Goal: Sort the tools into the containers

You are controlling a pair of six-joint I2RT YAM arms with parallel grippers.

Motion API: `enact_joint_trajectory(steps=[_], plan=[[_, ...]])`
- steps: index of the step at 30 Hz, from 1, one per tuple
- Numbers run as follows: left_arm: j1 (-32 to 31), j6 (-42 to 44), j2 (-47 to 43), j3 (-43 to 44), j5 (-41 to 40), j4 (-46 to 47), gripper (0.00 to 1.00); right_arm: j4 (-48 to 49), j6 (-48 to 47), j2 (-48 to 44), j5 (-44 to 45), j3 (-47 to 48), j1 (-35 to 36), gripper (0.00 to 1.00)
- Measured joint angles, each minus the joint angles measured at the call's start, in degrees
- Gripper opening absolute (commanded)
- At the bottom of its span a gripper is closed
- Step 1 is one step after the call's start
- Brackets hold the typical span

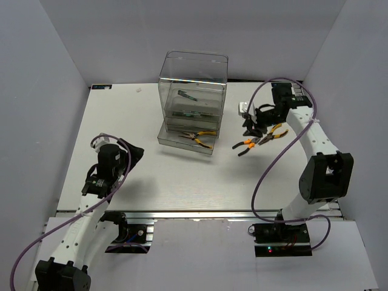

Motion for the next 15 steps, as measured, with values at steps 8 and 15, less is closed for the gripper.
enact_joint_trajectory(steps=[8, 15], plan=[[0.00, 0.07, 4.24, -0.48, 2.75, 2.80, 0.78, 1.73, -0.13, 8.87, 4.68, -7.23, -4.39, 0.56], [0.02, 0.04, 4.07, -0.48, 4.04, 3.06, 0.78, 6.88, 6.62, 23.32, 8.61, 2.71, -4.22, 0.55]])
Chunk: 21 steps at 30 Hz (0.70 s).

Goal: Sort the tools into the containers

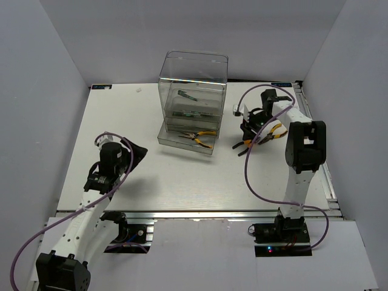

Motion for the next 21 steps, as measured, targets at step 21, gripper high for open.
enact_joint_trajectory(steps=[21], plan=[[0.00, -0.68, -0.42, -0.20, 0.39, -0.02, 0.78, 3.21, -3.06, 3.50, 5.27, -2.80, 2.23, 0.36]])
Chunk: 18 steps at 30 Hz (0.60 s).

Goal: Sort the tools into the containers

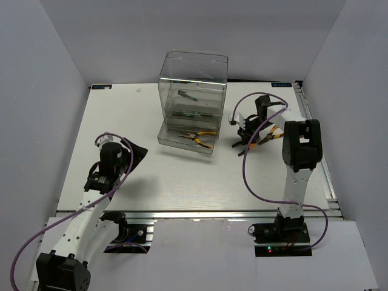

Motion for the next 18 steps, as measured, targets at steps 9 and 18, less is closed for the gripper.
enact_joint_trajectory(steps=[9, 18], plan=[[0.00, 0.13, -0.96, 0.00, -0.02, 0.00, 0.78, 2.91, -1.86, -1.77, 1.05, -2.58, 0.28, 0.00], [0.00, 0.02, -1.64, -0.09, -0.02, 0.00, 0.78, -4.85, -9.07, -15.06, -2.64, -10.10, 0.24, 0.00]])
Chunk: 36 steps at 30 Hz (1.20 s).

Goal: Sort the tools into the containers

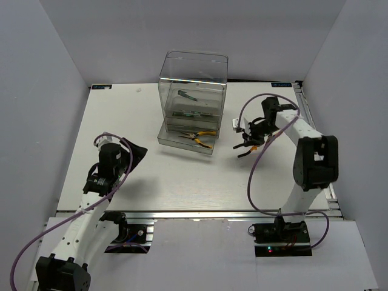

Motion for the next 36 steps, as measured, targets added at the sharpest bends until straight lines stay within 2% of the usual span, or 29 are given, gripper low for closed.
enact_joint_trajectory(steps=[6, 8, 10, 14, 19, 23, 27, 28, 29, 31, 36], plan=[[0.00, -0.11, 0.63, -0.57, 0.17, 1.33, 0.79, -7.85, -2.64, -10.19, -8.50, 3.91, 3.04, 0.00], [0.00, -0.26, 1.25, -0.85, 0.55, 1.81, 0.78, -5.86, 1.53, -11.21, -9.84, 5.18, 7.96, 0.00], [0.00, -0.33, 2.05, -0.98, 1.01, 2.19, 0.79, 0.81, 10.78, -11.78, -8.81, 5.09, 14.60, 0.00], [0.00, -0.33, 2.10, -0.98, 1.36, 2.56, 0.78, 17.18, 30.38, -10.01, -3.21, 5.66, 26.21, 0.00], [0.00, -0.94, -0.96, -1.46, 1.49, 2.49, 0.78, 32.48, 48.76, -1.18, 11.17, 11.26, 30.82, 0.00], [0.00, -1.33, -3.58, -2.21, 1.53, 1.90, 0.79, 40.94, 57.11, 4.46, 21.79, 12.02, 32.44, 0.00], [0.00, -1.36, -4.28, -2.25, 1.51, 1.14, 0.79, 45.11, 61.29, 7.30, 27.87, 12.02, 33.46, 0.00], [0.00, -1.33, -4.24, -2.25, 1.51, 1.09, 0.79, 45.79, 61.92, 7.67, 28.81, 12.02, 33.73, 0.05], [0.00, -1.33, -4.20, -2.25, 1.49, 1.05, 0.79, 46.34, 62.55, 7.93, 29.53, 12.02, 33.94, 0.17], [0.00, -1.27, -3.87, -2.25, 1.49, 1.03, 0.79, 47.10, 63.60, 8.26, 30.40, 12.02, 34.27, 0.35], [0.00, -1.07, -2.43, -2.25, 1.51, 1.14, 0.79, 47.67, 64.65, 8.31, 31.36, 12.04, 34.60, 0.50]])
